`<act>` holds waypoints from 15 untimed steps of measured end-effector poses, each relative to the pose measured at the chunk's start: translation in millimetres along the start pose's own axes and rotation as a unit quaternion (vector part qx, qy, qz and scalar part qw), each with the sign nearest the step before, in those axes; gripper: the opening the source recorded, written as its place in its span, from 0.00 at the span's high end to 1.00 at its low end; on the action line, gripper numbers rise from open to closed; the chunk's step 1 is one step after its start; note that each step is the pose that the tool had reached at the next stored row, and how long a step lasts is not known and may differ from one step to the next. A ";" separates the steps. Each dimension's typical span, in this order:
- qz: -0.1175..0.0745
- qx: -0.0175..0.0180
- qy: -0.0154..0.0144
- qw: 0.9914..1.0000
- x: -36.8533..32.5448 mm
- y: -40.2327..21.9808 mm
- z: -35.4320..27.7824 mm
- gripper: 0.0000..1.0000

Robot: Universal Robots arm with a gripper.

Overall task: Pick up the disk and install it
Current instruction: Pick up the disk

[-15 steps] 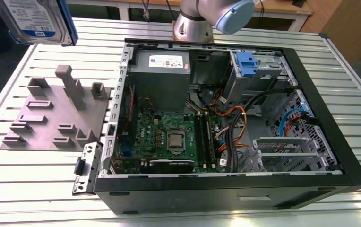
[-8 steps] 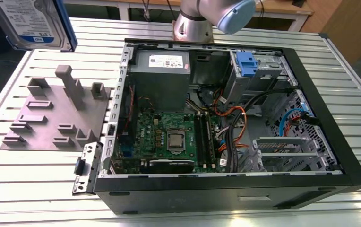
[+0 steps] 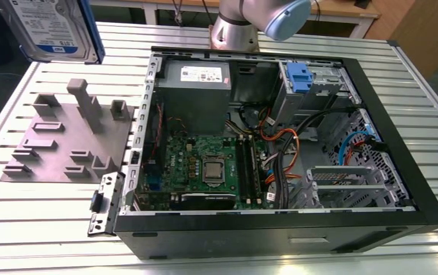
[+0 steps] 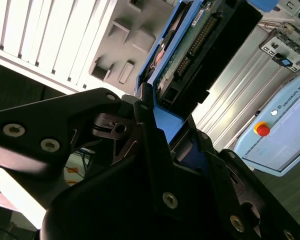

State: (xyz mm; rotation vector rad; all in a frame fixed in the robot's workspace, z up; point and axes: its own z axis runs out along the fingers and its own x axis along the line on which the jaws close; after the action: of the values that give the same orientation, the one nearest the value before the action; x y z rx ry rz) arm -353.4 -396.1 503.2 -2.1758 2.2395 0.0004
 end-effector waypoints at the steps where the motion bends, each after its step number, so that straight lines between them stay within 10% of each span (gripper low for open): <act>1: 0.000 0.000 0.000 1.000 0.1 -2.1 0.0 0.64; 15: 0.000 0.000 0.000 1.000 0.0 -8.6 0.1 0.64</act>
State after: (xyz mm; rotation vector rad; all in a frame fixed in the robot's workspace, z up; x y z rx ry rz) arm -344.7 -396.3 503.2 -2.1759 2.2395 0.0004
